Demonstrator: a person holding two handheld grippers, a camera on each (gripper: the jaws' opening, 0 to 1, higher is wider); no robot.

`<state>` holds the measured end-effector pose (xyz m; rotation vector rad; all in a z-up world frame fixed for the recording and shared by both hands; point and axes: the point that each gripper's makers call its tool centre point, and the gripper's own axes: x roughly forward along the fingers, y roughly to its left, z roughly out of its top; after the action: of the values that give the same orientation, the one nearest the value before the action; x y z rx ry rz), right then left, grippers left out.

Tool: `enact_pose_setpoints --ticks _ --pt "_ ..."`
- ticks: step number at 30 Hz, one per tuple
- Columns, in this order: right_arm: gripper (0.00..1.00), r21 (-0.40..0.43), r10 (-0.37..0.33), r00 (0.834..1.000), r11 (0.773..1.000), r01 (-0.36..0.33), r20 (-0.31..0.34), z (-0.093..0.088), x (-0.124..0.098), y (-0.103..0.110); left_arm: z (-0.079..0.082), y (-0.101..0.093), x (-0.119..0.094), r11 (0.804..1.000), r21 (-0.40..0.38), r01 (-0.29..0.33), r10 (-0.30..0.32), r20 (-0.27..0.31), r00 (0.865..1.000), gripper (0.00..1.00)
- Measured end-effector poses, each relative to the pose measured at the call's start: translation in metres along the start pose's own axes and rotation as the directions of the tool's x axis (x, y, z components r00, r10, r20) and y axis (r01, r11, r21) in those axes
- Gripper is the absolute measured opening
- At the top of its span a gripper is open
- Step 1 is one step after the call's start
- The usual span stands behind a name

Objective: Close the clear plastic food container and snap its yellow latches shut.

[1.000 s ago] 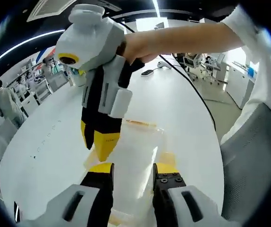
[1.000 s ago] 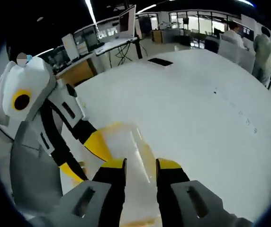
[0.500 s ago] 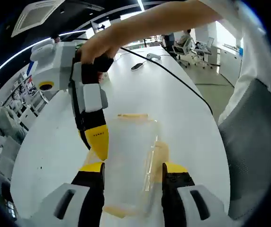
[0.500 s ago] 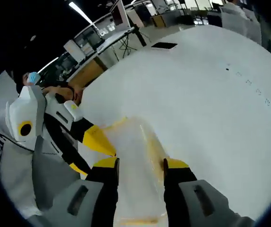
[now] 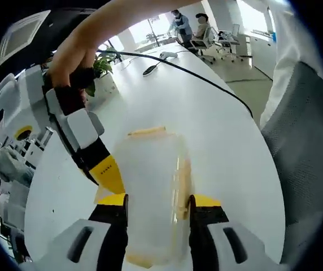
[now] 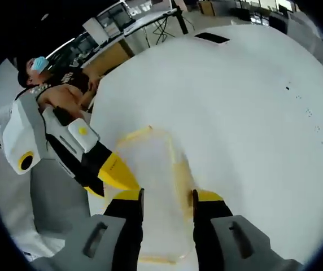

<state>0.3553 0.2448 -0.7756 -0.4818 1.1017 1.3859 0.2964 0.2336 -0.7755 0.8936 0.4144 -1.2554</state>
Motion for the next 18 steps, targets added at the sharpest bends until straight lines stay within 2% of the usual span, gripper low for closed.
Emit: enact_pose_setpoints --ticks 5,10,15,18 --pt "0.29 0.045 -0.013 1.000 0.999 0.013 -0.008 -0.0063 -0.0005 0.0022 0.0000 0.0005 0.0008 1.000 -0.015 -0.001 0.001 0.007 1.000 0.35" --pt "0.29 0.061 -0.017 1.000 0.998 0.019 -0.026 -0.0060 0.0016 0.0032 0.0016 -0.0020 0.0027 1.000 0.026 -0.014 0.015 -0.051 0.999 0.32" --pt "0.28 0.067 -0.021 0.999 0.997 0.024 -0.040 -0.0034 0.0026 -0.0023 0.0009 -0.0012 0.0019 1.000 0.024 -0.014 0.015 -0.049 0.999 0.31" --pt "0.28 0.075 -0.019 0.998 0.997 0.023 -0.054 -0.0009 0.0031 -0.0060 0.0018 -0.0011 0.0030 0.999 0.028 -0.019 0.021 -0.073 0.997 0.30"
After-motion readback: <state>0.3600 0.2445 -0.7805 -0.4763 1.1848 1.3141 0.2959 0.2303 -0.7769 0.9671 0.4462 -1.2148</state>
